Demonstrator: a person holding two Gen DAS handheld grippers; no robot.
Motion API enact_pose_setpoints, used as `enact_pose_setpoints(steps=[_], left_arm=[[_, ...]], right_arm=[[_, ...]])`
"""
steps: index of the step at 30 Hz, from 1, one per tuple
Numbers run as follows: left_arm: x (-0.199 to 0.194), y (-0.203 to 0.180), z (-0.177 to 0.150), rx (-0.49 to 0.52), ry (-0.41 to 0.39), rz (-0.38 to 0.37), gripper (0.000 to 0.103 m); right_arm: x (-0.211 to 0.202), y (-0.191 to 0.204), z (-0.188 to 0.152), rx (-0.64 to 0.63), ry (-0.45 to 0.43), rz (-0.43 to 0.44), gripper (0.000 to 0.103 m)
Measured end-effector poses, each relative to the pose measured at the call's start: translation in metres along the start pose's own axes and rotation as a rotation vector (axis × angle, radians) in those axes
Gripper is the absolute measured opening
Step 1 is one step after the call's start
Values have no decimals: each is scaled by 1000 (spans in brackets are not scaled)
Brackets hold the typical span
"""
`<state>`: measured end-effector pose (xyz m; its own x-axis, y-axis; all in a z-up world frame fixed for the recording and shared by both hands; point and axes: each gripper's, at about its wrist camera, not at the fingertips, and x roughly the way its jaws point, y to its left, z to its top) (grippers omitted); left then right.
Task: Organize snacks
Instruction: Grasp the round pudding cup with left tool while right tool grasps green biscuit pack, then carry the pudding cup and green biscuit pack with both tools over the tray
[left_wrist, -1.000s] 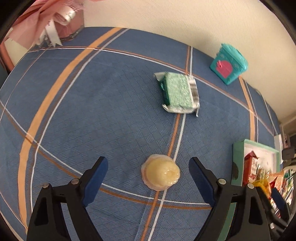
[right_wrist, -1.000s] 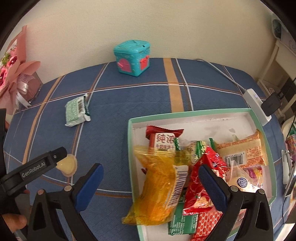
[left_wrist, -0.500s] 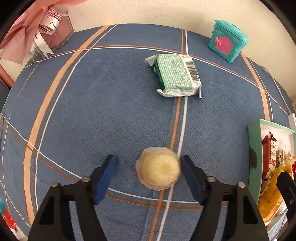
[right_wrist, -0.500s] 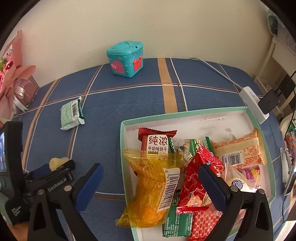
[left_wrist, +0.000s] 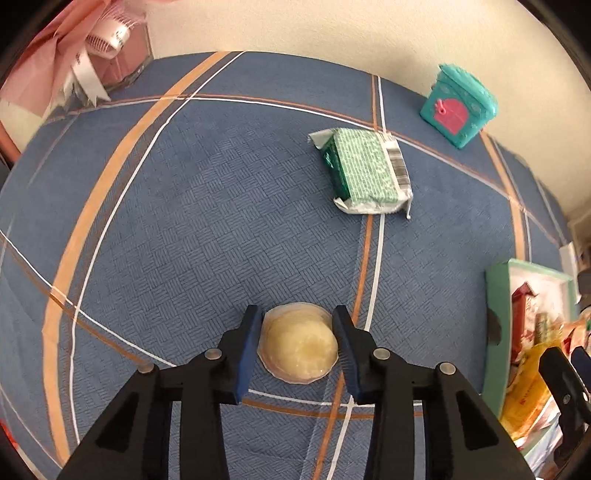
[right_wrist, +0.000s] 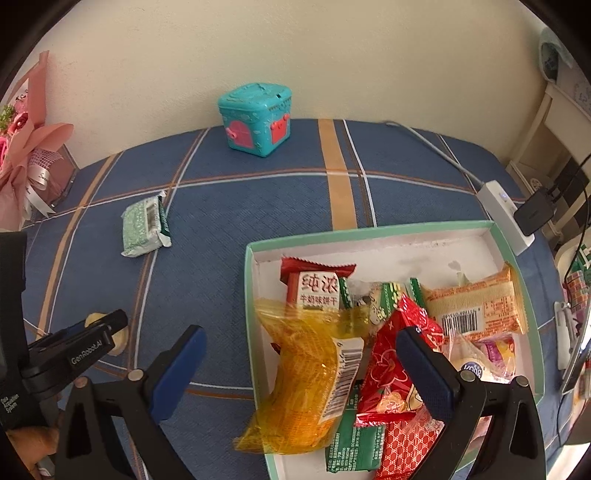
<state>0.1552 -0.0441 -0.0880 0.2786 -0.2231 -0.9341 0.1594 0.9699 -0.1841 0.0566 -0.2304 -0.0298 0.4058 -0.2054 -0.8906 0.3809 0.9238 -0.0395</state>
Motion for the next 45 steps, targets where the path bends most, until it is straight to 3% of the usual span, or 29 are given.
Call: enact_pose_setpoints(steps=[8, 12, 16, 19, 24, 26, 27, 29, 36, 45], left_arm=[[-8, 26, 11, -62, -37, -46, 40], [-7, 53, 23, -111, -68, -43, 40], [-7, 74, 26, -164, -78, -50, 40], [-9, 85, 26, -179, -85, -48, 40], [-9, 96, 27, -196, -89, -51, 40], [-9, 98, 26, -199, -87, -55, 40], [-9, 100, 25, -200, -86, -57, 40], [-8, 93, 20, -201, -82, -59, 40], [-9, 94, 26, -188, -84, -64, 40], [-53, 71, 8, -141, -130, -73, 40]], right_arm=[[-12, 34, 26, -35, -82, 86, 103], [6, 61, 49, -31, -46, 194, 103], [28, 98, 68, -62, -7, 241, 102], [49, 127, 77, -110, 28, 222, 93], [79, 154, 82, -136, 72, 214, 87], [88, 159, 82, -142, 84, 206, 78], [92, 161, 81, -143, 91, 204, 76], [97, 160, 78, -131, 104, 216, 56], [88, 143, 61, -86, 99, 265, 54], [28, 99, 20, -18, 48, 300, 53]])
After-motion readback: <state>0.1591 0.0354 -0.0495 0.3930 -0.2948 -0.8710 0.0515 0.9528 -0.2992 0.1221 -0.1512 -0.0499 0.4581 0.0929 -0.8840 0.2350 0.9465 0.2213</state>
